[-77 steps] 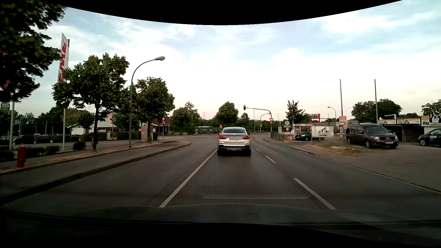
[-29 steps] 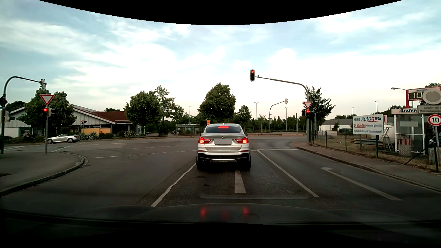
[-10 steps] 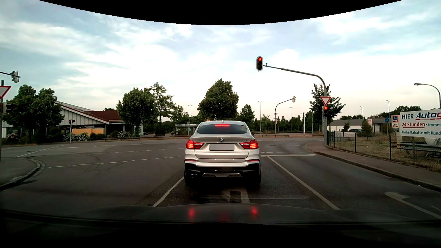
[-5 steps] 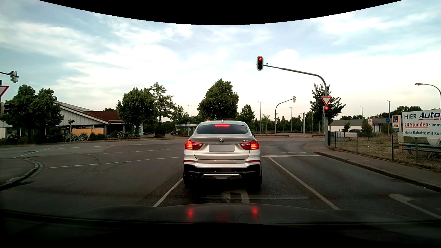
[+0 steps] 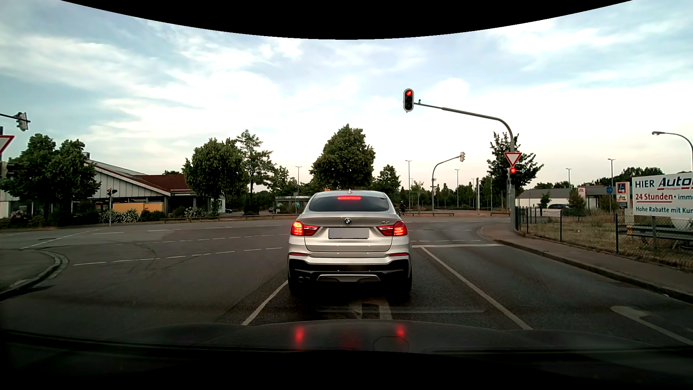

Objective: Follow the waypoints while adhering to traffic rules and regulations

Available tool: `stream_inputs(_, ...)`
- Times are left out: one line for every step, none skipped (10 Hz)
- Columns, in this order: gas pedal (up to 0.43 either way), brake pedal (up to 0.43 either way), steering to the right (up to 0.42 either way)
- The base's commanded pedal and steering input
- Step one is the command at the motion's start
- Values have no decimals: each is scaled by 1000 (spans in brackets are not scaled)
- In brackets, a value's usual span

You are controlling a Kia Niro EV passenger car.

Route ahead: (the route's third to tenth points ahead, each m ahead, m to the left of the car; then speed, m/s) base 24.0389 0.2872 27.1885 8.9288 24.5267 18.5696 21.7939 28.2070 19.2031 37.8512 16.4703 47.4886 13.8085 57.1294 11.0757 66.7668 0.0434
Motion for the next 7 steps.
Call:
stream_inputs(0,244,-15)
stream_inputs(0,244,-15)
stream_inputs(0,244,-15)
stream_inputs(0,250,-15)
stream_inputs(0,250,-15)
stream_inputs(0,250,-14)
stream_inputs(0,250,-15)
